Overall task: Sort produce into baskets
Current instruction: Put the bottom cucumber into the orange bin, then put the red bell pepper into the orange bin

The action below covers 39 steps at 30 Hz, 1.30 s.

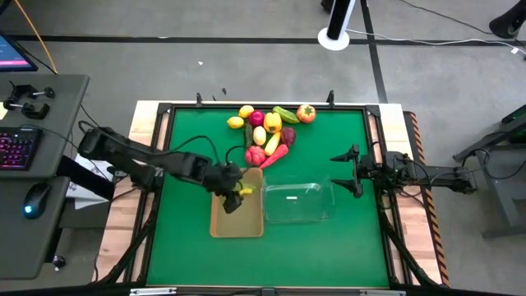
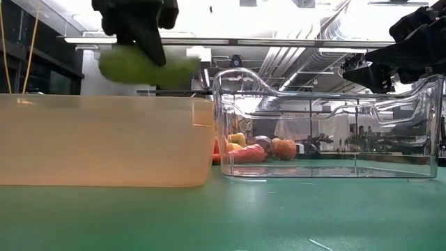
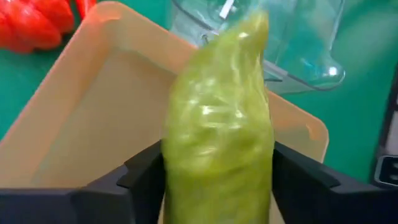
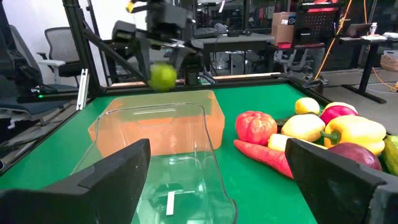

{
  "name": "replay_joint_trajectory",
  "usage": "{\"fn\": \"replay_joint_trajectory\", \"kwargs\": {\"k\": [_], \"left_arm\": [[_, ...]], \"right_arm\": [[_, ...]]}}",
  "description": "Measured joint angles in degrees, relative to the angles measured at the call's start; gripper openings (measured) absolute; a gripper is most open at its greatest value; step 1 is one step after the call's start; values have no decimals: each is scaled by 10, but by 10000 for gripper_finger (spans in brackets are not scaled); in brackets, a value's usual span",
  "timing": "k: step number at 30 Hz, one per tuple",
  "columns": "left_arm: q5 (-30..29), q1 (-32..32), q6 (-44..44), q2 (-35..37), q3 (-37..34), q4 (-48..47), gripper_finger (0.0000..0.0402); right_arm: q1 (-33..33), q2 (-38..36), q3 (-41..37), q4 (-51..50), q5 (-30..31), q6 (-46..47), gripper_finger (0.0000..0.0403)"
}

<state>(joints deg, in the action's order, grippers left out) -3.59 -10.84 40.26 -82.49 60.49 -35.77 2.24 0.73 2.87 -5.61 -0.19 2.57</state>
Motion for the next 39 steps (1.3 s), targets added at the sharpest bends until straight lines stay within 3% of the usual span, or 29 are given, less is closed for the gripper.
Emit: {"fn": "replay_joint_trajectory", "kwargs": {"k": [4,9,11,15,18,24,27,33,39], "left_arm": [[73,33,-13,-7,0,-2,296],[106,63,-24,-7,36,-14,336],[89,78,-47,-3,67,-15,340],[-5,120,-118,-3,127,-9,341],[-4,179,-134,-8,144,16,340],[88,288,-121,-63,143,22,340],[126,306,-94,-103,143,27,340],[57,277,-86,-159,143,11,340],[-36,254,-67,-215,184,-88,340]], "right_arm": [[0,0,0,0,0,0,365],[0,0,0,0,0,0,365],[0,0,0,0,0,0,365],[0,0,0,0,0,0,365],[0,0,0,0,0,0,365],[1,0,0,7,65,-205,365],[1,0,0,7,67,-245,365],[1,0,0,7,67,-216,365],[1,0,0,7,67,-206,365]]}}
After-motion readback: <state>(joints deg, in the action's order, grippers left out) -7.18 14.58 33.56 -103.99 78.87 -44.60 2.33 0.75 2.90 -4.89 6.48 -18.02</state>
